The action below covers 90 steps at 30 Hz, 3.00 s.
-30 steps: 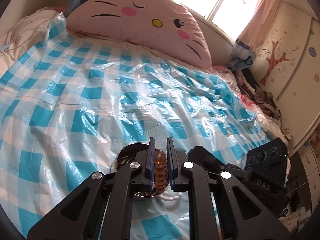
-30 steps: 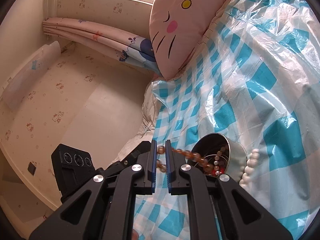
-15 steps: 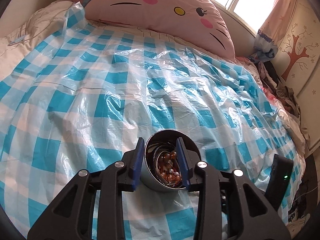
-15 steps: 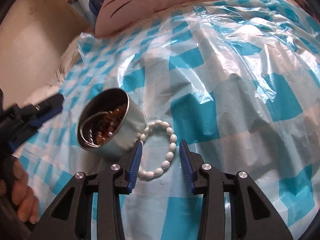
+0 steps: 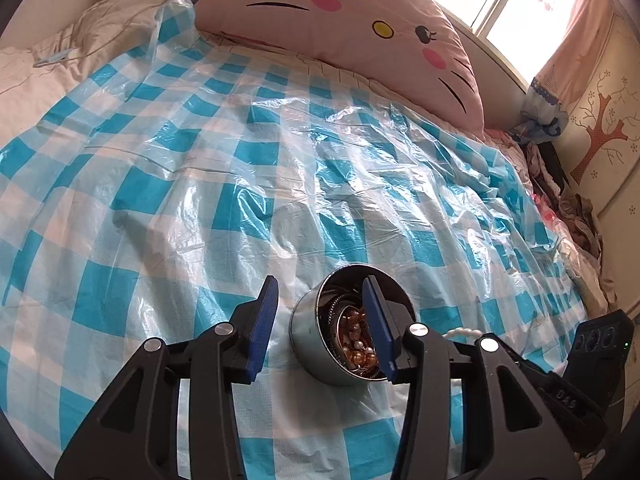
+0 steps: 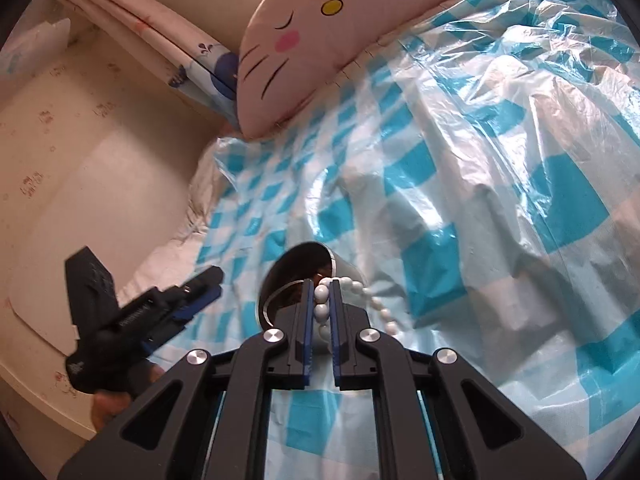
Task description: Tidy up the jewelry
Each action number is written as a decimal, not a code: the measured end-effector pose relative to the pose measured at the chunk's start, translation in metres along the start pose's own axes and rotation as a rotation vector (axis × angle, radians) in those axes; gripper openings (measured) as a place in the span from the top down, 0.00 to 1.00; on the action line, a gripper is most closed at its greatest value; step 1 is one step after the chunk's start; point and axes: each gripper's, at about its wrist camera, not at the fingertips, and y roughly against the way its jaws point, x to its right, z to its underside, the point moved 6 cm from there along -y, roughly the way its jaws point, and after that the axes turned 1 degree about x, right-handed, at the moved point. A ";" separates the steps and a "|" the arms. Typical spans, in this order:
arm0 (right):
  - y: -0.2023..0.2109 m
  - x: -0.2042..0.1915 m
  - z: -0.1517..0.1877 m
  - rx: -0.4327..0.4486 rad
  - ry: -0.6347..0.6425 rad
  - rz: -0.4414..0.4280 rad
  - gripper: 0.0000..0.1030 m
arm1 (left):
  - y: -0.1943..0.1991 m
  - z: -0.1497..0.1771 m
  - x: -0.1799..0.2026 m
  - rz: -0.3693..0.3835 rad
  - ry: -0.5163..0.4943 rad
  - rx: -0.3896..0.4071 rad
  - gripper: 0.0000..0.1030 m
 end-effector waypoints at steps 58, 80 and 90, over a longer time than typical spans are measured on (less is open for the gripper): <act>0.119 -0.077 0.128 0.204 0.523 0.621 0.07 | 0.166 0.146 0.019 -0.351 -0.328 0.150 0.07; 0.129 -0.070 0.122 0.235 0.478 0.596 0.07 | 0.163 0.147 0.018 -0.298 -0.289 0.143 0.07; 0.130 -0.070 0.122 0.234 0.480 0.598 0.07 | 0.161 0.147 0.016 -0.306 -0.290 0.137 0.07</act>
